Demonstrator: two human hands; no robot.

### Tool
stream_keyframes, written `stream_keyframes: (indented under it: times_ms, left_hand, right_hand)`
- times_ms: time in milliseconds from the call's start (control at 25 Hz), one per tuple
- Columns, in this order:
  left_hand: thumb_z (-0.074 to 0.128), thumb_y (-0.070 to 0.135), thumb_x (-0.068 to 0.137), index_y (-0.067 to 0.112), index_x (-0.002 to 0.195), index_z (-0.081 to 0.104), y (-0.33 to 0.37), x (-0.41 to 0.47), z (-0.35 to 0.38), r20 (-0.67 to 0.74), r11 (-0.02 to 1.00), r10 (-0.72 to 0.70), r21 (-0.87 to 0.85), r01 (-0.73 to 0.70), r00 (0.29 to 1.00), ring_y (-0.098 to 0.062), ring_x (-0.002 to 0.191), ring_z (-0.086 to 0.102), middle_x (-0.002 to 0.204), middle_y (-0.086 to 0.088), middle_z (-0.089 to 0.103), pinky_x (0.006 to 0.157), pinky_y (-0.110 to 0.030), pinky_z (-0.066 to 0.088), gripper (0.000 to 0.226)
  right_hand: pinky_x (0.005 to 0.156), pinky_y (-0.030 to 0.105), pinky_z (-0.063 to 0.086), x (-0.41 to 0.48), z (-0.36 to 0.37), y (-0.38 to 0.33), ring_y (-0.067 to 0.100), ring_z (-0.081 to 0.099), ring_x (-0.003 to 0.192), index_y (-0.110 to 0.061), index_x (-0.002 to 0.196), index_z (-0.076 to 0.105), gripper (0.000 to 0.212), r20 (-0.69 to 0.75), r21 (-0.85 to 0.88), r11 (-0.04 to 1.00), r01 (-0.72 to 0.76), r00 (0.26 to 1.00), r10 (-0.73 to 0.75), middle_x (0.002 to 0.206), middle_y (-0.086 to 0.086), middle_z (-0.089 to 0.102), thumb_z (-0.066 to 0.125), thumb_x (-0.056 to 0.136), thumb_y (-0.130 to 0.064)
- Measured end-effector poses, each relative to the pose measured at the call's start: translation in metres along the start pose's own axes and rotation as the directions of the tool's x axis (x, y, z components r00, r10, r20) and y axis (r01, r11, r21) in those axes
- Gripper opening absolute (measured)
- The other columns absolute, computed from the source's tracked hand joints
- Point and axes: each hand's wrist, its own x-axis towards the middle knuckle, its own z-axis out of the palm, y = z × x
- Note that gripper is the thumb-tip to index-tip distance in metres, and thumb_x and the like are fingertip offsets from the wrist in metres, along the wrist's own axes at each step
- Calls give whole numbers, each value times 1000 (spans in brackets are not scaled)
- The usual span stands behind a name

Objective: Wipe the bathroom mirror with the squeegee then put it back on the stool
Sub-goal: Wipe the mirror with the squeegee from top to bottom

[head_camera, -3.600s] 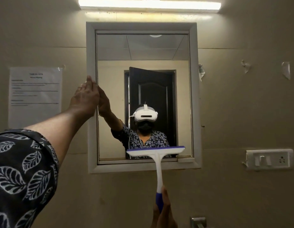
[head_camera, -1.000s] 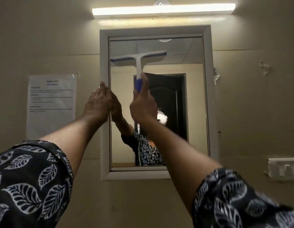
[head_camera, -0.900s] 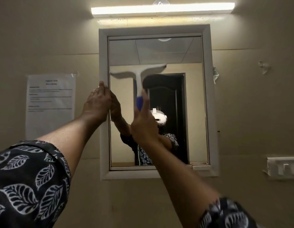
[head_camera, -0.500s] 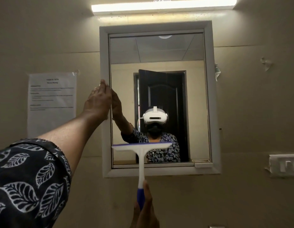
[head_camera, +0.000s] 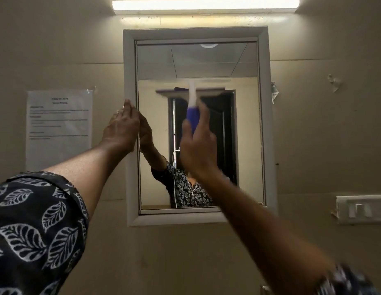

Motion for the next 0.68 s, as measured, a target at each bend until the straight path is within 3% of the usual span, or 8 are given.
stream_keyframes:
  times_ms: [120, 320, 440, 560, 680]
  left_hand:
    - [69, -4, 78, 1, 151, 1, 0, 3, 4, 8, 999, 10, 38, -10, 1000, -36, 146, 10, 158, -19, -4, 118, -39, 16, 100]
    - [69, -3, 78, 0, 151, 2, 0, 2, 4, 9, 998, 21, 62, -22, 1000, -36, 146, 11, 159, -19, -3, 118, -39, 16, 99]
    - [69, -3, 78, 0, 151, 2, 1, 1, 2, 12, 997, 24, 69, -25, 1000, -36, 146, 10, 158, -19, -3, 118, -39, 16, 99]
    - [70, -4, 77, 0, 151, 3, 2, 0, 2, 9, 998, 22, 63, -23, 1000, -37, 145, 13, 158, -20, -2, 118, -40, 19, 100]
    - [70, -4, 78, -1, 151, 4, 1, -1, 3, 2, 998, 25, 63, -25, 1000, -38, 145, 14, 158, -21, -1, 117, -41, 20, 98]
  right_hand:
    - [61, 32, 52, 69, 0, -12, 14, 56, 64, -17, 142, 21, 48, -105, -40, 991, 125, 986, -129, 89, 7, 56, 40, 98, -16]
    - [57, 29, 50, 85, 6, 7, 17, 58, 65, -27, 141, 14, 49, -4, -88, 996, 34, 999, -34, 94, 11, 58, 38, 98, -20]
    - [63, 37, 54, 34, 9, 41, 19, 61, 71, -36, 141, 8, 55, 57, -110, 993, 33, 998, -27, 102, 16, 59, 38, 98, -22]
    - [59, 26, 51, -55, 16, 86, 13, 59, 70, -43, 140, -3, 58, 80, -168, 986, 18, 997, -4, 100, 14, 59, 34, 98, -29]
    - [45, 9, 40, -139, 24, 116, 1, 50, 51, -59, 131, -10, 53, 95, -156, 981, -114, 987, 130, 95, 6, 61, 22, 90, -47]
